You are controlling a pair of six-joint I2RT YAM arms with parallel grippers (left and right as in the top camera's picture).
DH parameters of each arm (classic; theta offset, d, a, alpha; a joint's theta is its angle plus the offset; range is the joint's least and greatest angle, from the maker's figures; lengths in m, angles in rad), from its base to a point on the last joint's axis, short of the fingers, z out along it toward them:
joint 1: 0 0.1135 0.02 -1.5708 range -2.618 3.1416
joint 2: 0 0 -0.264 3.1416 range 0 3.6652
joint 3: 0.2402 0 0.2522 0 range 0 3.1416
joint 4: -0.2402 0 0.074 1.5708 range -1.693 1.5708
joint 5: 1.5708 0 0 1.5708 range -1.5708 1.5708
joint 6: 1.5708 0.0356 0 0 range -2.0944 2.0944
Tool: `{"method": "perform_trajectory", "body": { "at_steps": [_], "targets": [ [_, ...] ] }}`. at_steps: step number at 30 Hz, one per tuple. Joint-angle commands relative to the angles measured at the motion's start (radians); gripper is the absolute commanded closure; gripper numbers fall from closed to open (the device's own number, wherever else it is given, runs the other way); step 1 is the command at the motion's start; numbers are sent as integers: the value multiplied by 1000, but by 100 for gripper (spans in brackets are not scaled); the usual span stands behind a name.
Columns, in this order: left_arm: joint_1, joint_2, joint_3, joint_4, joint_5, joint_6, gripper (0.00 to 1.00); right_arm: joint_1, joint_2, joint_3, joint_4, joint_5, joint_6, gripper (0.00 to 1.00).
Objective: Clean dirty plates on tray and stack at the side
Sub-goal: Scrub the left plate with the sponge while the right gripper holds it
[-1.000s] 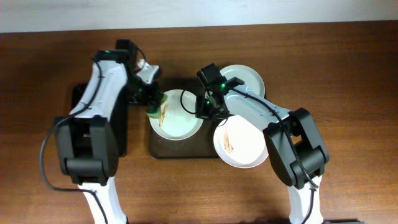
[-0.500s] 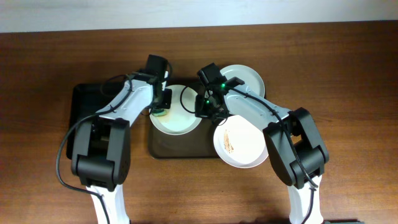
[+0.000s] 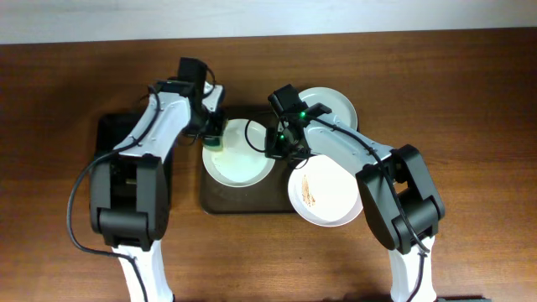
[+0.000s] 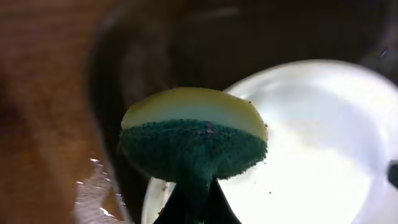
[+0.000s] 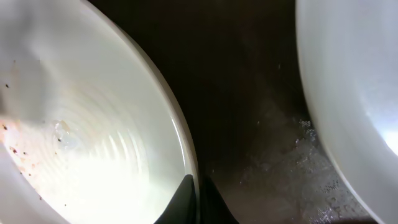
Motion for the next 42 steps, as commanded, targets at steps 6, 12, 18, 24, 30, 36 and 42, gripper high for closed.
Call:
{"method": "perform_trajectory", "body": {
  "at_steps": [6,12,18,24,30,36,42],
  "targets": [
    [-118,54,-210,10,-251,-200,99,2,10,-7,3,2,-9,96],
    [-56,51,-40,-150,345,21,99,2,10,-7,6,2,-9,96],
    [16,51,153,-248,-12,-24,99,-4,13,-29,64,-67,-9,96],
    [13,53,152,-235,-10,-16,99,-95,23,-106,96,-233,-9,96],
    [-74,143,140,-171,-56,-17,99,-90,23,-106,107,-233,-9,96],
    [-100,254,146,-245,-20,-92,99,-89,23,-106,108,-233,-9,96],
    [-81,254,156,-423,383,314,99,-85,23,-106,111,-233,-9,96]
  ]
}}
